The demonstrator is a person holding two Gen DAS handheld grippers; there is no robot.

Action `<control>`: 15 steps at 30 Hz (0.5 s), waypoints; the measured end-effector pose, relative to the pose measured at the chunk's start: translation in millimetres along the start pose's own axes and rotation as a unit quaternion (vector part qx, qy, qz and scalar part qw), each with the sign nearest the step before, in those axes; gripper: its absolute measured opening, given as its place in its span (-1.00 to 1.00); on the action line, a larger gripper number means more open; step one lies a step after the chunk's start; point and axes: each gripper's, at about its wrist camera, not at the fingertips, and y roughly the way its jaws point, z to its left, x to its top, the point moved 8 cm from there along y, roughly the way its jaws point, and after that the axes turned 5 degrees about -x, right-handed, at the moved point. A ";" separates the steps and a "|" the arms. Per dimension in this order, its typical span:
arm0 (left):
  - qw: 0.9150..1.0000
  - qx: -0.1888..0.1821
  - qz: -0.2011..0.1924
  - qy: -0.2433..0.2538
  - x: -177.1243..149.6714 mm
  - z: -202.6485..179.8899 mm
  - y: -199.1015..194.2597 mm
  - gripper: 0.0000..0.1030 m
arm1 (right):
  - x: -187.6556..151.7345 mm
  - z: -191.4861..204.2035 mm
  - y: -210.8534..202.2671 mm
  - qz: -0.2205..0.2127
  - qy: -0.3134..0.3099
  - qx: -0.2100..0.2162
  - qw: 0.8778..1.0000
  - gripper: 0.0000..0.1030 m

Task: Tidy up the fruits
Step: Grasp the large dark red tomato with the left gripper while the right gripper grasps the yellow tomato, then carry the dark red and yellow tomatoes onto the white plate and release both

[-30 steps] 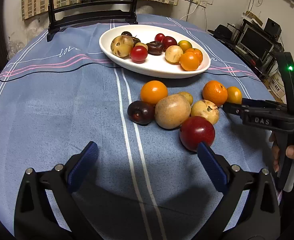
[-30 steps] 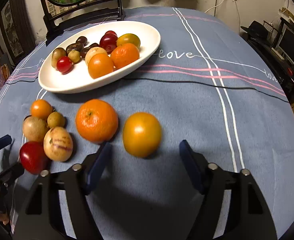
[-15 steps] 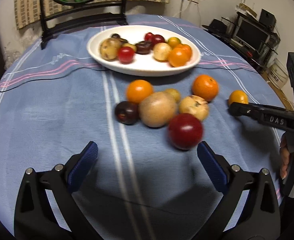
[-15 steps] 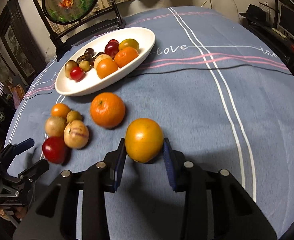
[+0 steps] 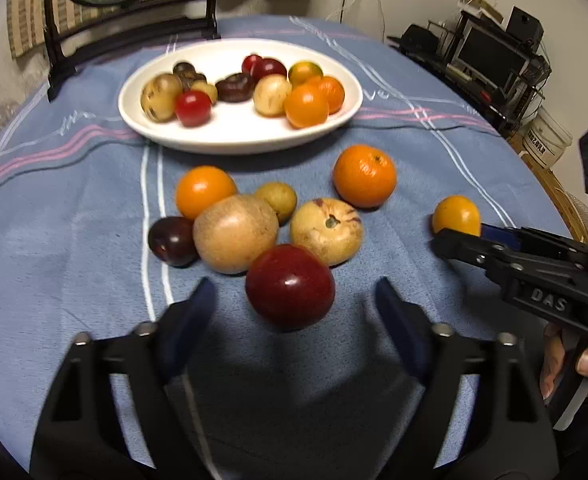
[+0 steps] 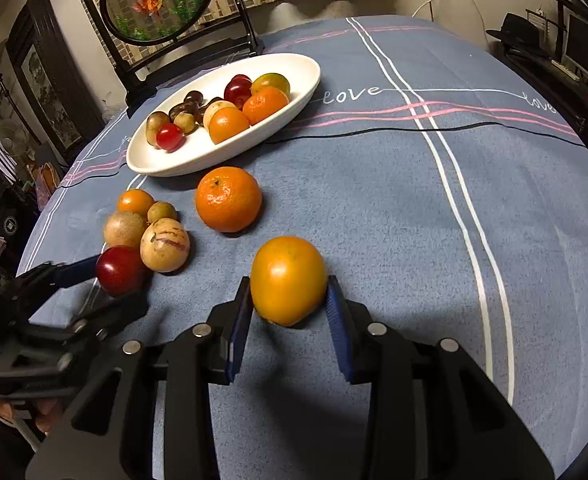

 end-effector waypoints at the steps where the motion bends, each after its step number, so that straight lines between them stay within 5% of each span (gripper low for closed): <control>1: 1.000 0.006 0.009 -0.001 -1.0 1.5 4.0 0.38 | -0.8 0.4 -0.3 0.000 -0.001 0.000 1.000 -0.28; 4: 1.000 0.030 0.005 0.007 0.5 5.2 4.5 0.03 | -2.1 1.4 -1.1 0.000 -0.002 0.000 1.000 -0.28; 6: 1.000 0.009 0.004 0.005 1.4 5.3 2.1 -0.18 | -3.0 2.6 -1.9 0.001 -0.003 0.000 1.000 -0.28; 15: 1.000 0.016 -0.007 0.004 -2.7 14.8 -21.8 -0.19 | -4.5 8.8 -9.1 -0.004 -0.011 0.003 1.000 -0.28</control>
